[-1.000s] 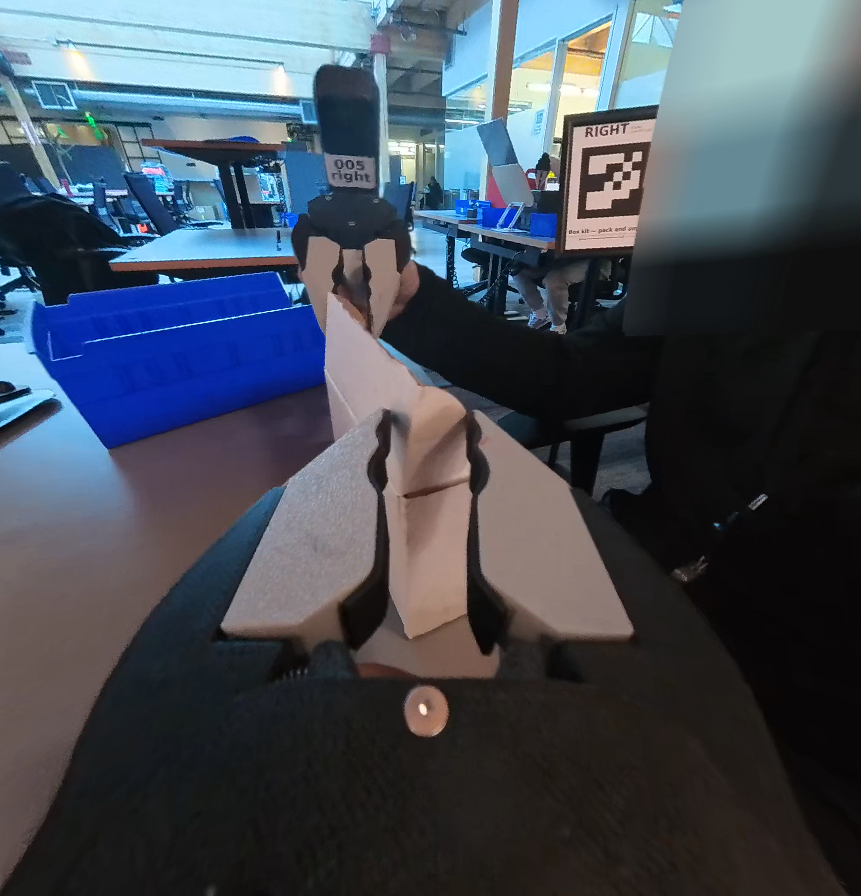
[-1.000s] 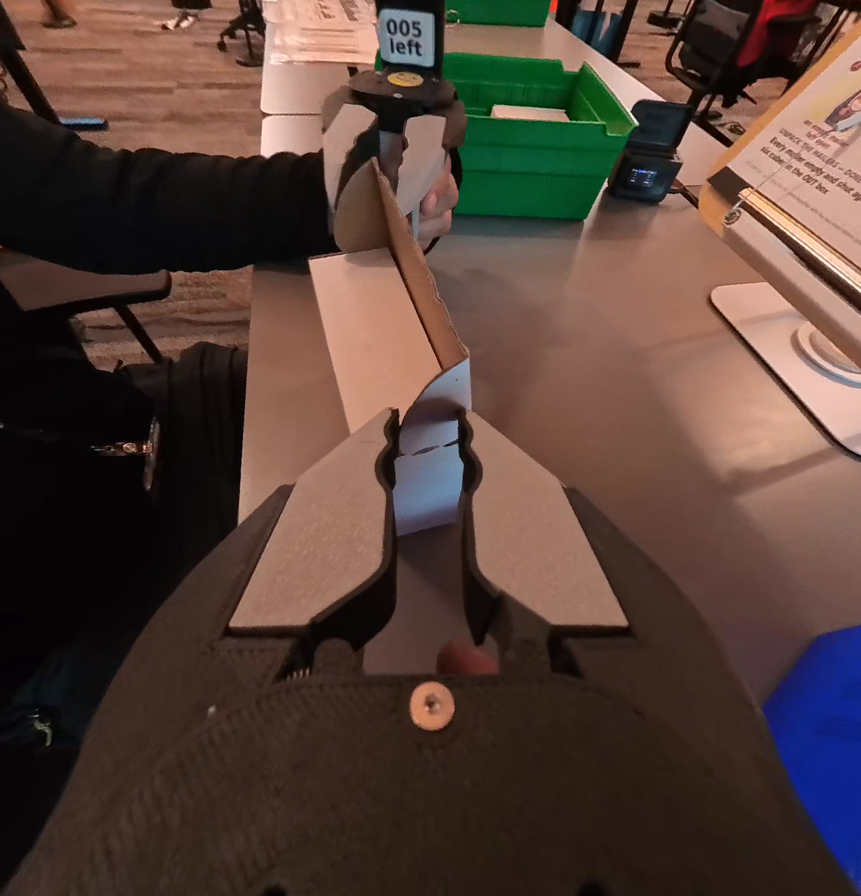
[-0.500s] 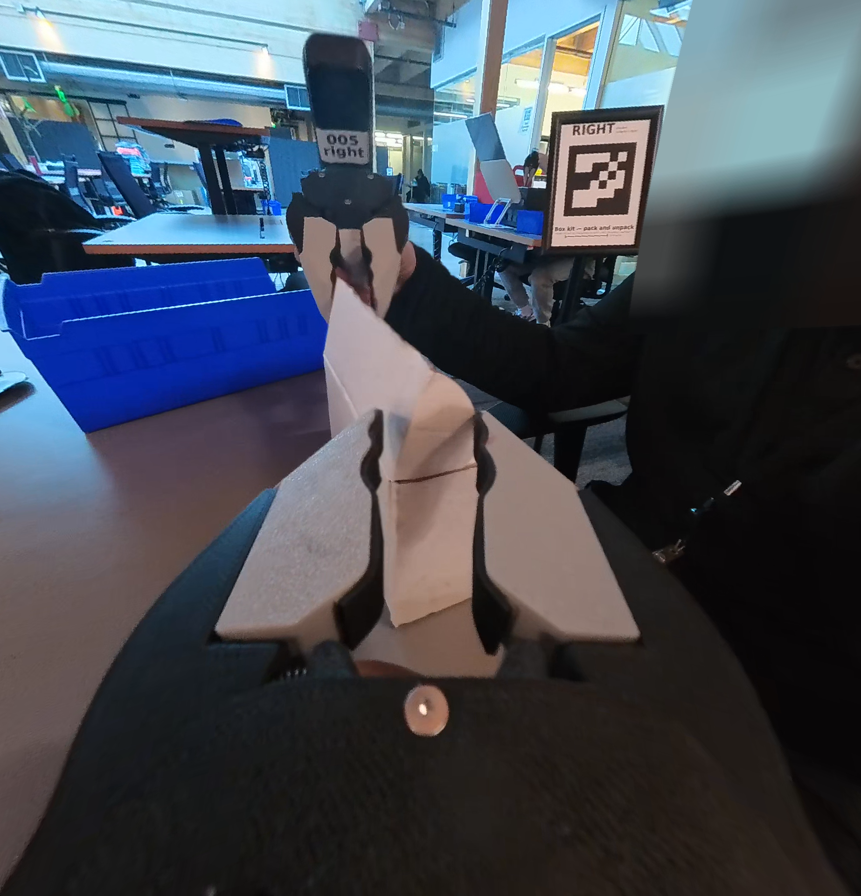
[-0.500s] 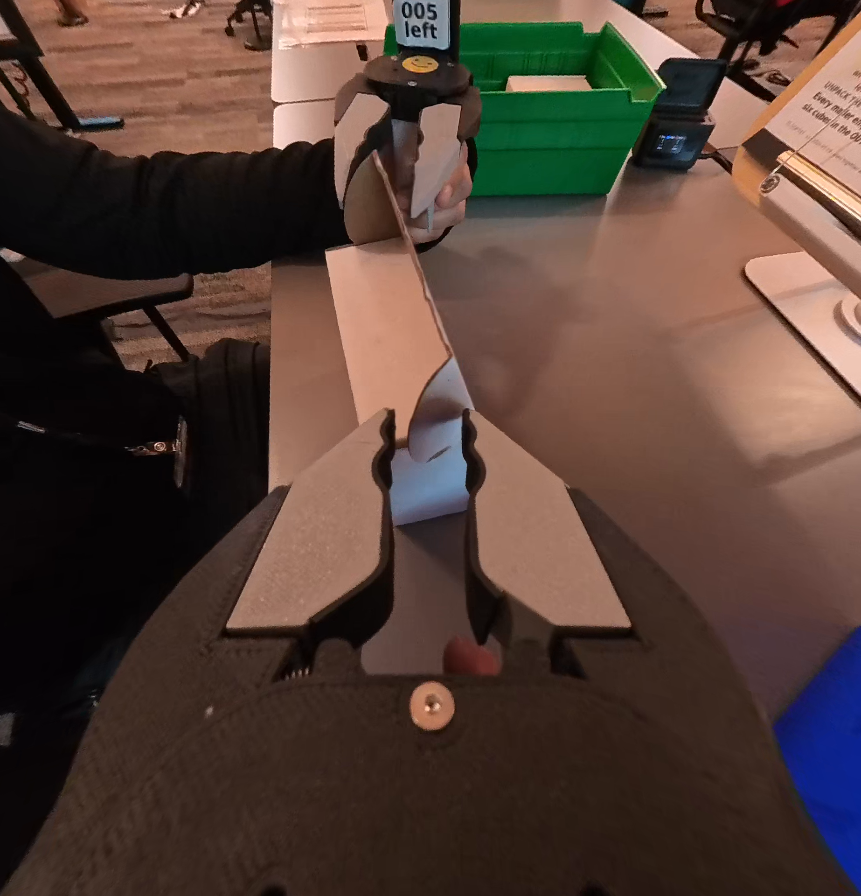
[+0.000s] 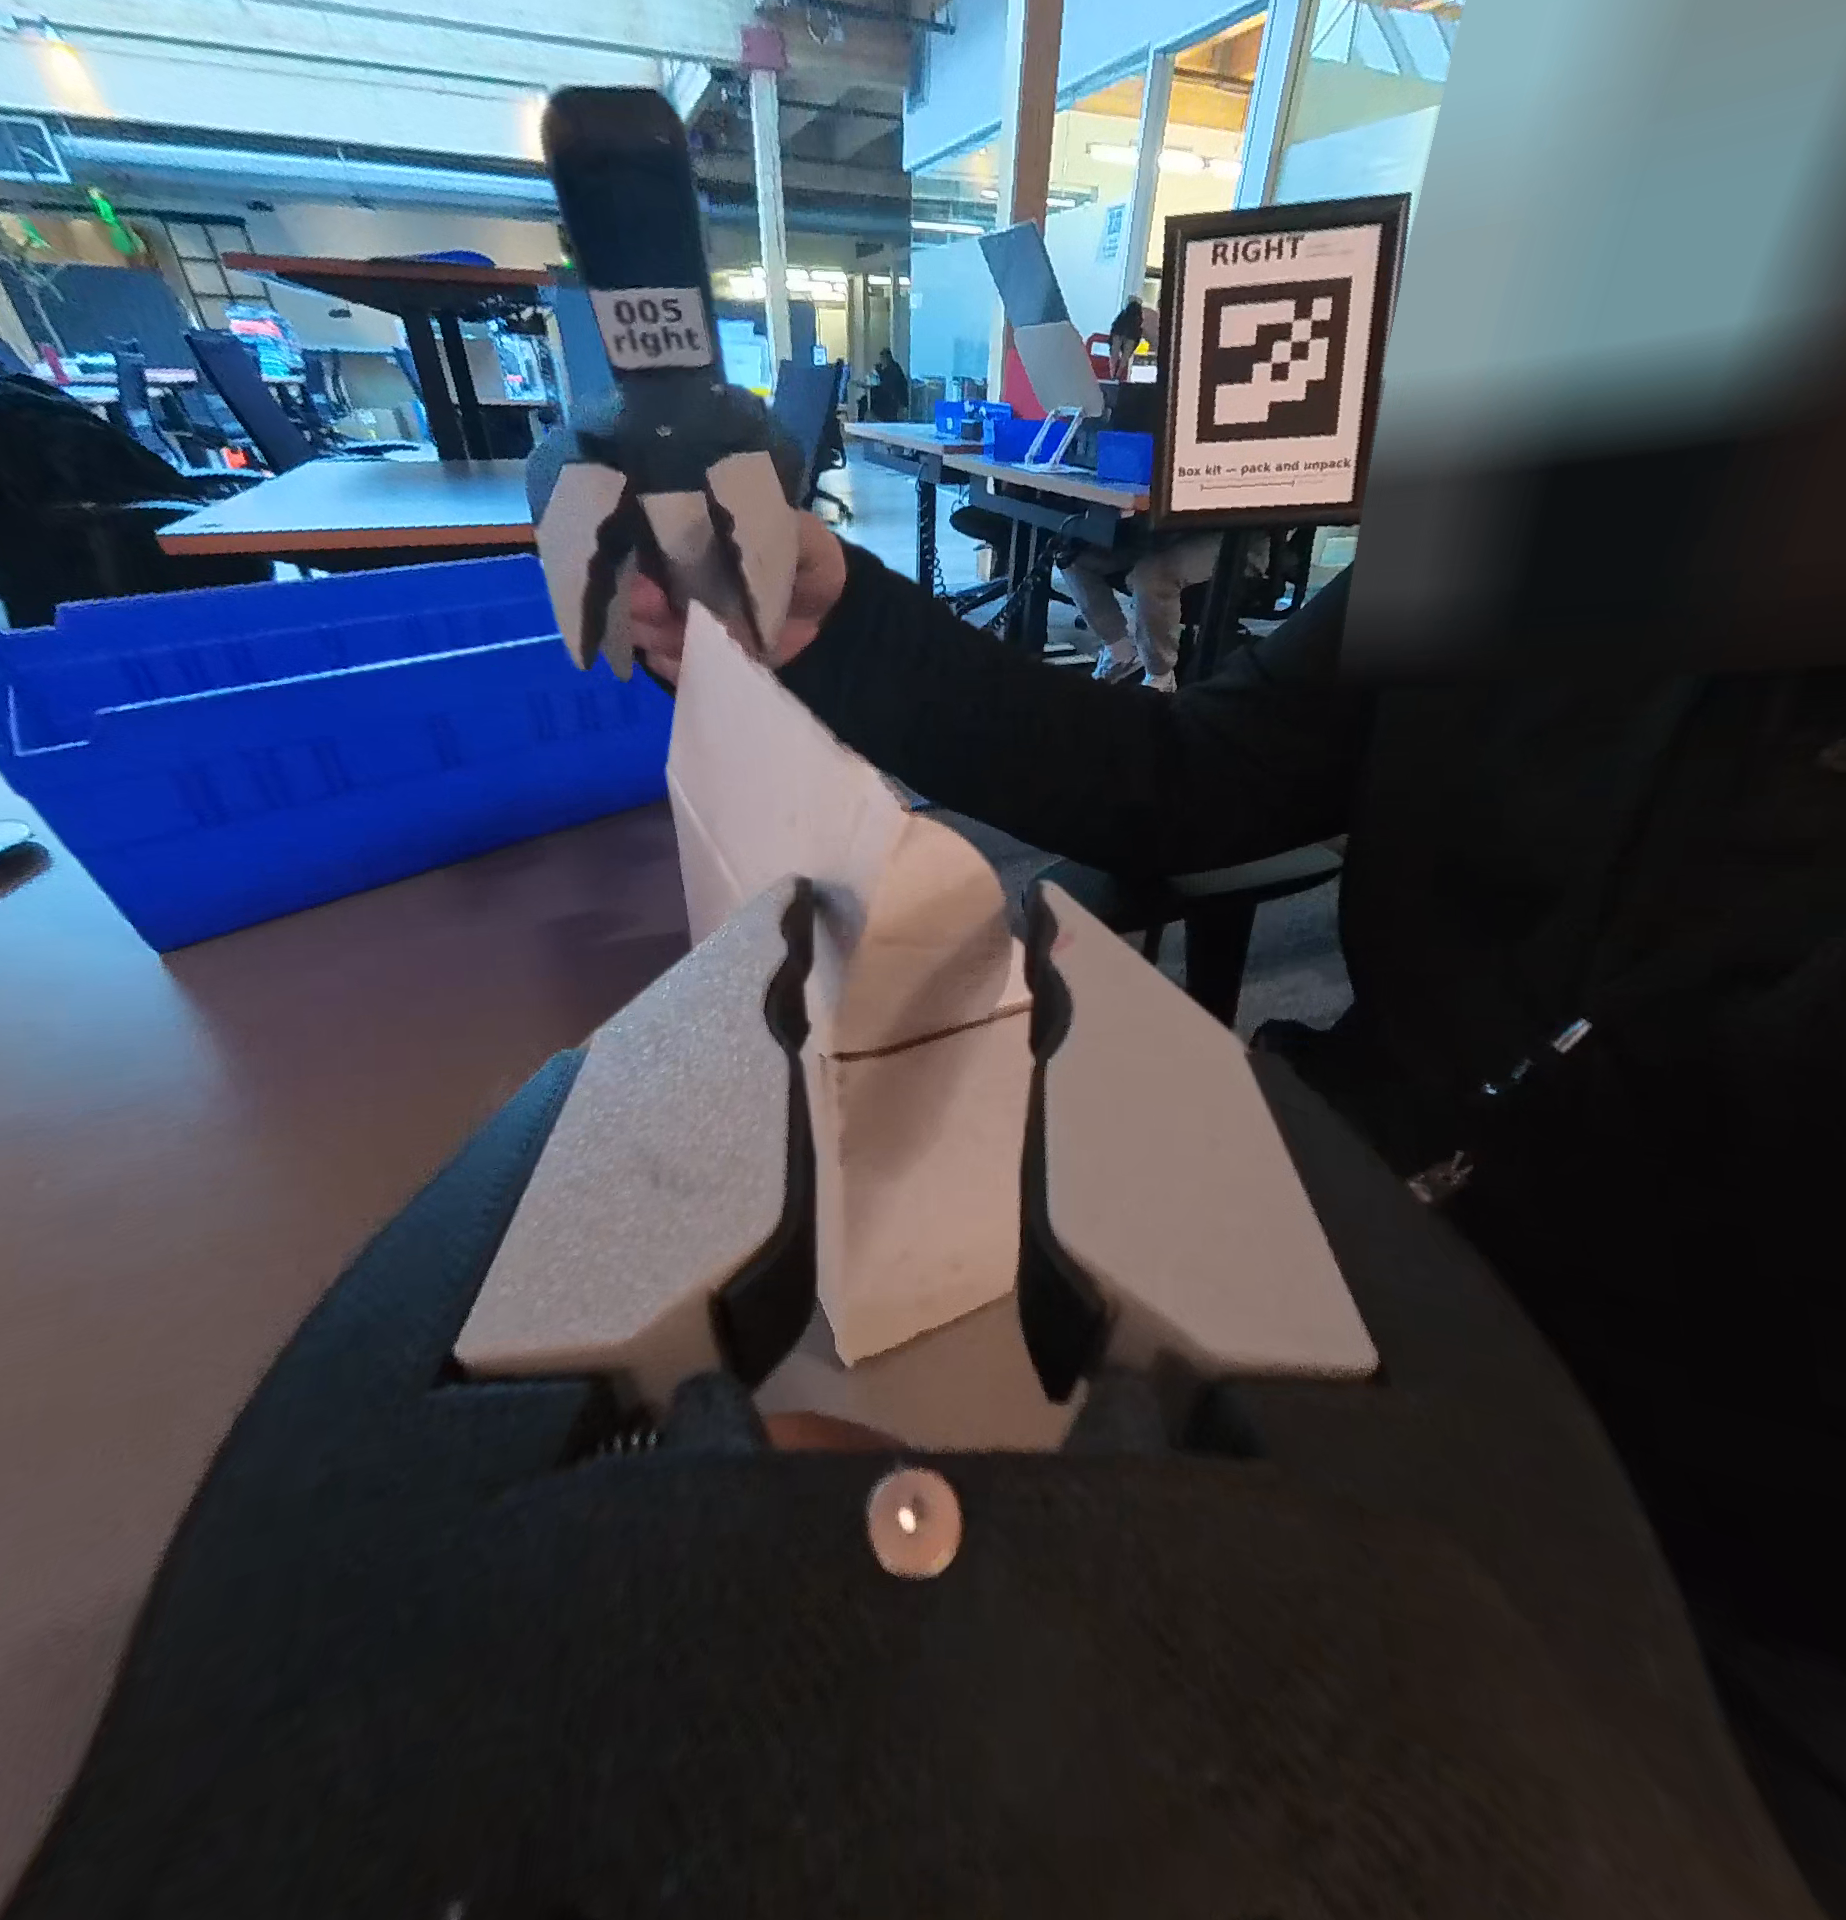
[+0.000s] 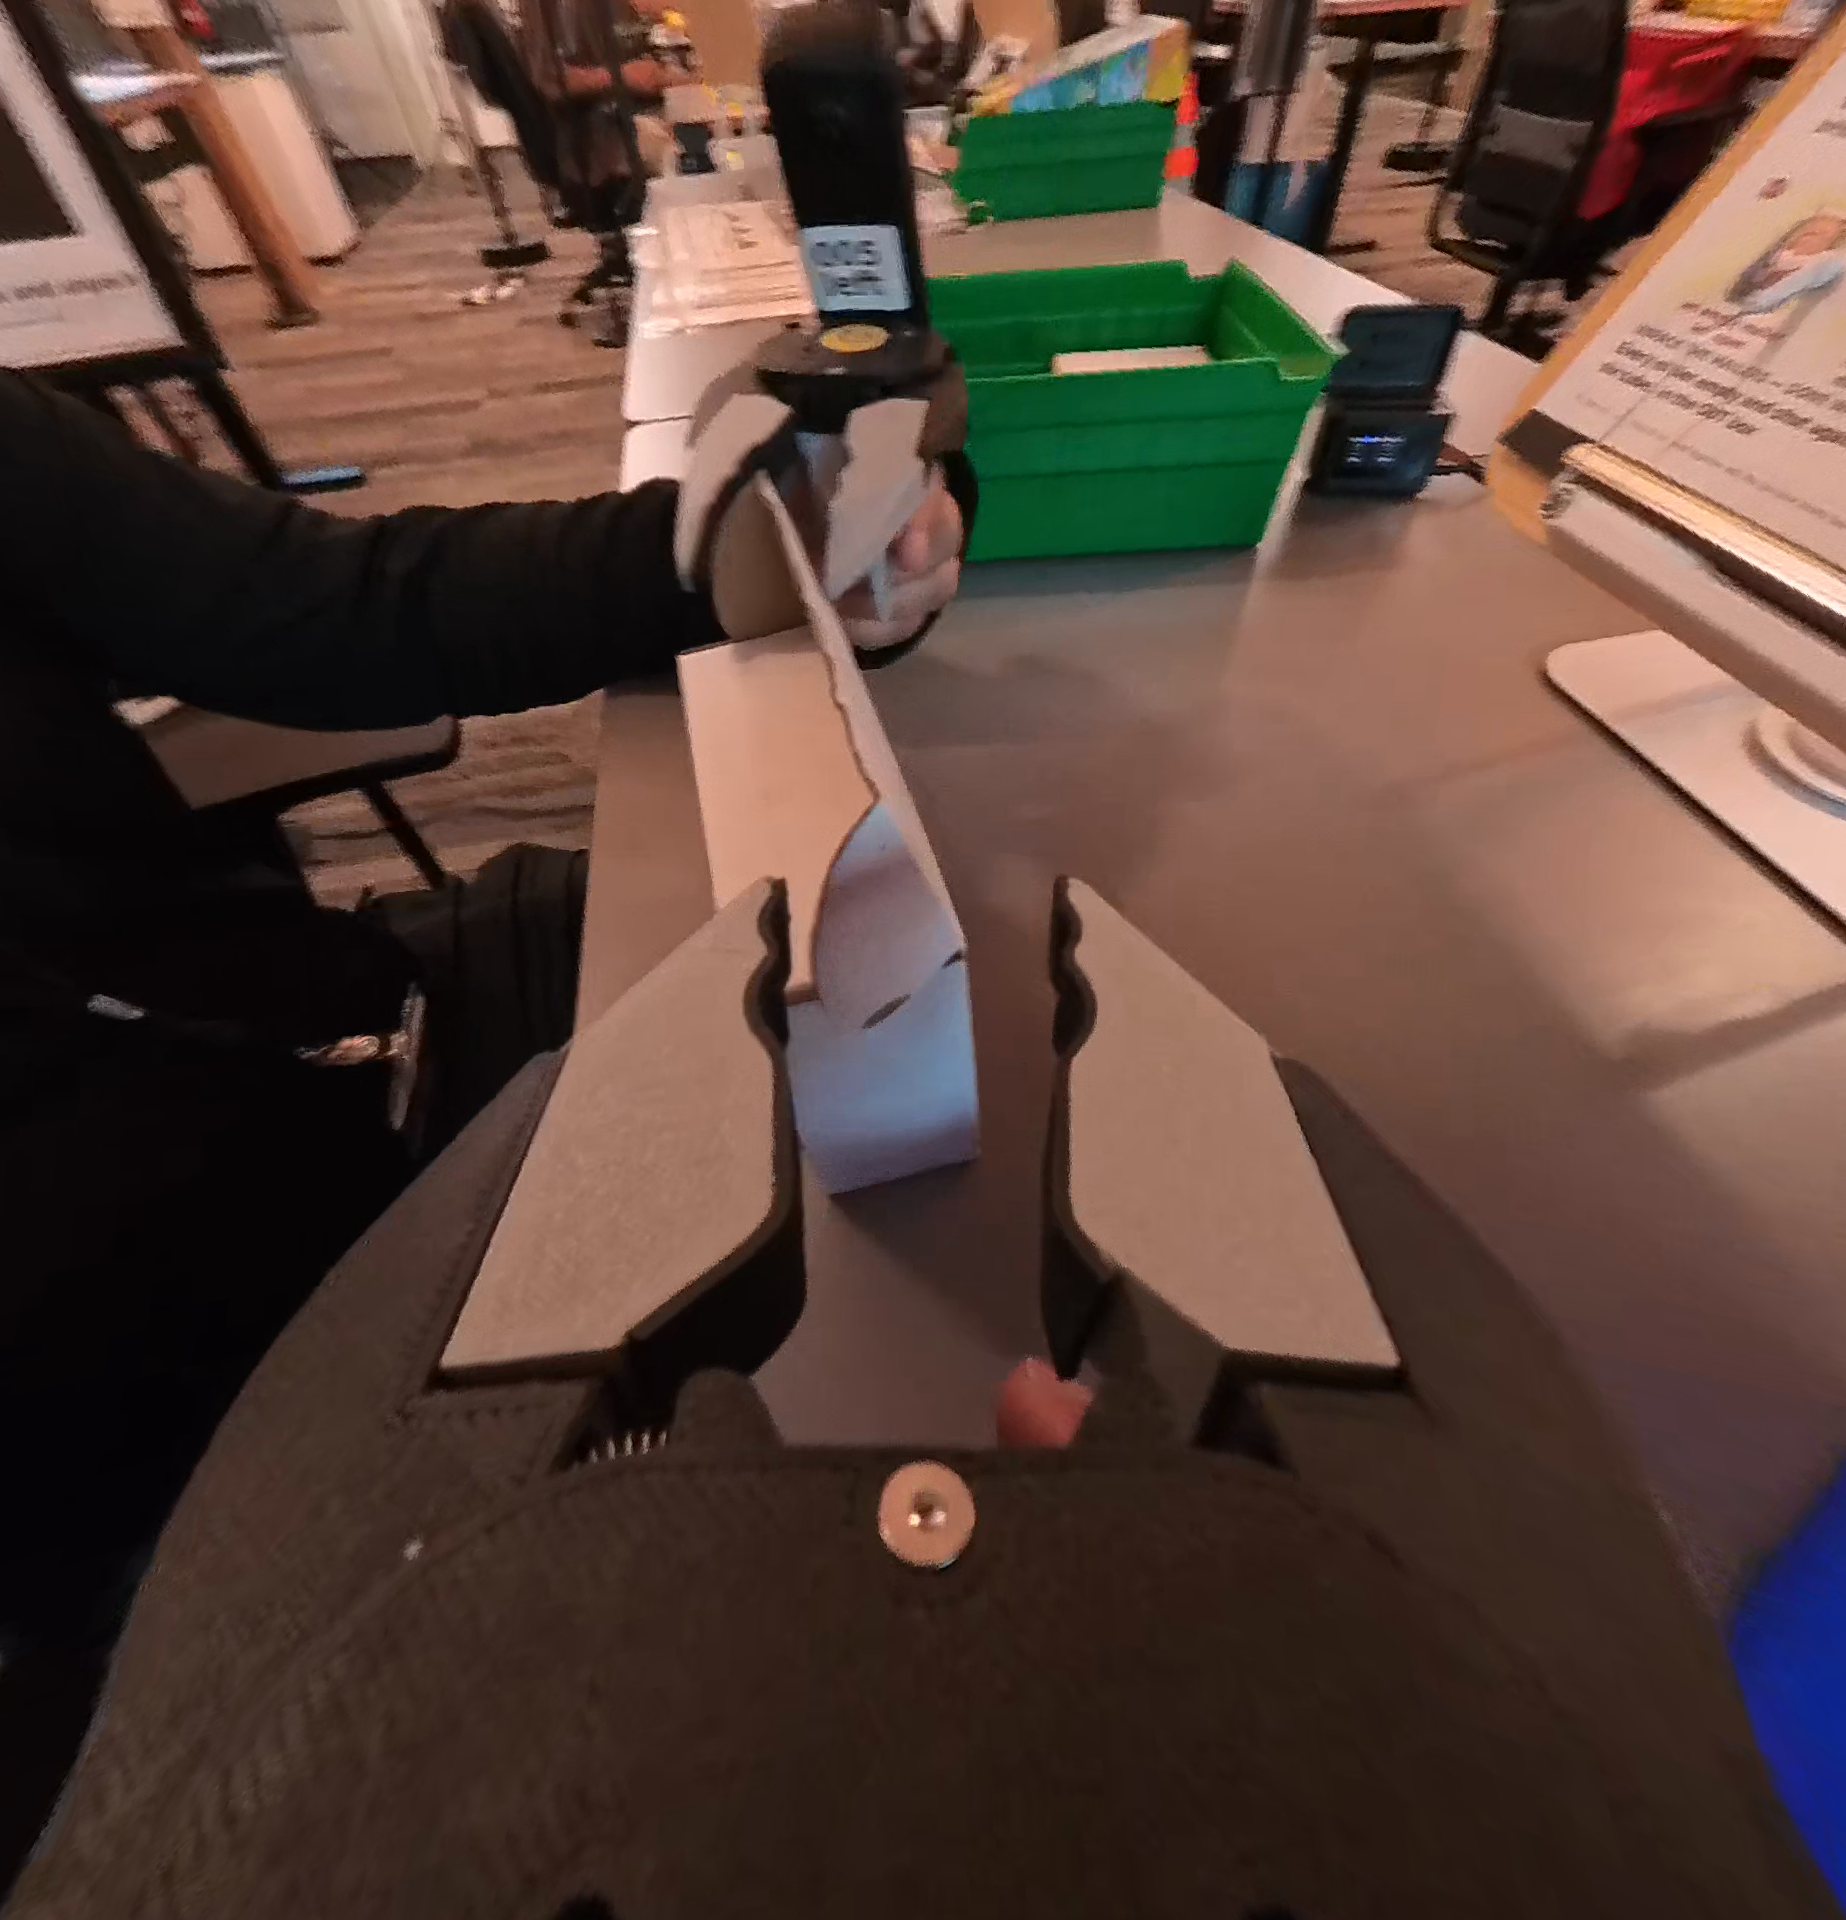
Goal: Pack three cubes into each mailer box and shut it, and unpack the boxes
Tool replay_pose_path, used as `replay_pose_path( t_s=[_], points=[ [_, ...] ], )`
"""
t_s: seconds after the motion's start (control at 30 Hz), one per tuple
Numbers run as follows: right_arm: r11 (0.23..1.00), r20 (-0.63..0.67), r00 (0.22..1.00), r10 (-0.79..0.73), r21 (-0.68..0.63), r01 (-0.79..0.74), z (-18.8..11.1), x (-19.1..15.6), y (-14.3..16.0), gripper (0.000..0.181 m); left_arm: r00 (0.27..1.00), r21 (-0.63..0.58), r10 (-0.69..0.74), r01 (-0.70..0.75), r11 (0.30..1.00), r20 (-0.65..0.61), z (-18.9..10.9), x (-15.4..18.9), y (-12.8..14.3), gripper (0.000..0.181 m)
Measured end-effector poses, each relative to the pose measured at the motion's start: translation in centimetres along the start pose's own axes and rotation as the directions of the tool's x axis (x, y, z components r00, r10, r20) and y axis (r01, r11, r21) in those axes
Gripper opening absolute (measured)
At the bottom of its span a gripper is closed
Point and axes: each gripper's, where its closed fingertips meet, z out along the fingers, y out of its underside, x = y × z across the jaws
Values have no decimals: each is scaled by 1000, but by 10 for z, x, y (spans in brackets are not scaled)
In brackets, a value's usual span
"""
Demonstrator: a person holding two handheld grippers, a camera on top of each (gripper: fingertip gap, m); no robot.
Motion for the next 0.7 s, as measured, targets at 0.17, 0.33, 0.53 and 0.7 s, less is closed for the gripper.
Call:
replay_pose_path(
  t_s=[0.17, 0.33, 0.53, 0.7],
  points=[
    [995, 90, 991, -101, -8, 102, 12, -19, 8, 33, 1000, -8, -7, 7, 1000, -16, 3, 2, 3, 38],
    [992, 152, 983, -103, 86, 91, 5, -31, -8, 31, 999, -4, -20, 20, 1000, -33, 2, 3, 2, 38],
    [996, 133, 988, -74, 55, 68, 0, -22, 2, 34, 998, 23, -21, 22, 999, -52, -1, 7, -3, 36],
    [993, 177, 981, -84, 98, 68, 0, -26, 0, 33, 999, 38, -14, 15, 999, -43, -2, 6, -5, 36]
  ],
)
